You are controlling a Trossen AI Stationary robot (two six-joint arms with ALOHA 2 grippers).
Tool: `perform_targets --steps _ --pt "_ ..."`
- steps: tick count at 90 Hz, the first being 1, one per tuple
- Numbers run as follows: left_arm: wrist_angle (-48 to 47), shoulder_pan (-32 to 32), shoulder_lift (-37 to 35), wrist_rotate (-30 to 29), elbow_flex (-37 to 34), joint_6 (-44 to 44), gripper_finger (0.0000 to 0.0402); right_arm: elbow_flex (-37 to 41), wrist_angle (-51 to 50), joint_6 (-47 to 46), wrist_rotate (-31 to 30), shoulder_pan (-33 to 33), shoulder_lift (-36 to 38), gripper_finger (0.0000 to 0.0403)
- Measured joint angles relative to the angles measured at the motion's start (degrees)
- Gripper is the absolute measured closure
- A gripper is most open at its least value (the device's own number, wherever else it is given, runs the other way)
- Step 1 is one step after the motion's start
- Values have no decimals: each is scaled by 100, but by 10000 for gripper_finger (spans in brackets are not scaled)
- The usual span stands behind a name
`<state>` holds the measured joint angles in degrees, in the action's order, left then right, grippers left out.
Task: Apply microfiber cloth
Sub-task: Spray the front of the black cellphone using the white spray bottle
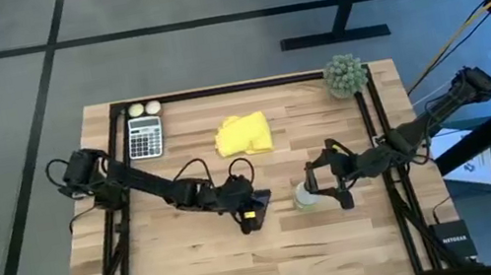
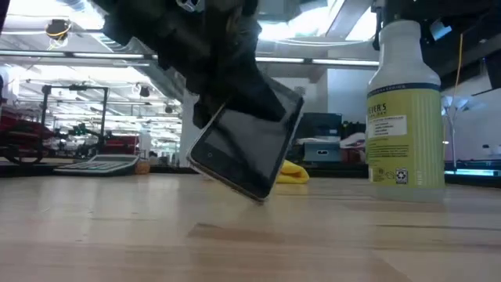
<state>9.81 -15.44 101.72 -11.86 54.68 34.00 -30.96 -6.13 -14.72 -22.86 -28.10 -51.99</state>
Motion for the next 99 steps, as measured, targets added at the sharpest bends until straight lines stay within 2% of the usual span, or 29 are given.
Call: perform_targets --steps 15,99 --pt "-106 -29 22 63 -22 -212 326 0 0 0 -2 0 0 95" --pt "-855 -4 17 136 -15 -98 218 0 -2 -66 3 0 0 95"
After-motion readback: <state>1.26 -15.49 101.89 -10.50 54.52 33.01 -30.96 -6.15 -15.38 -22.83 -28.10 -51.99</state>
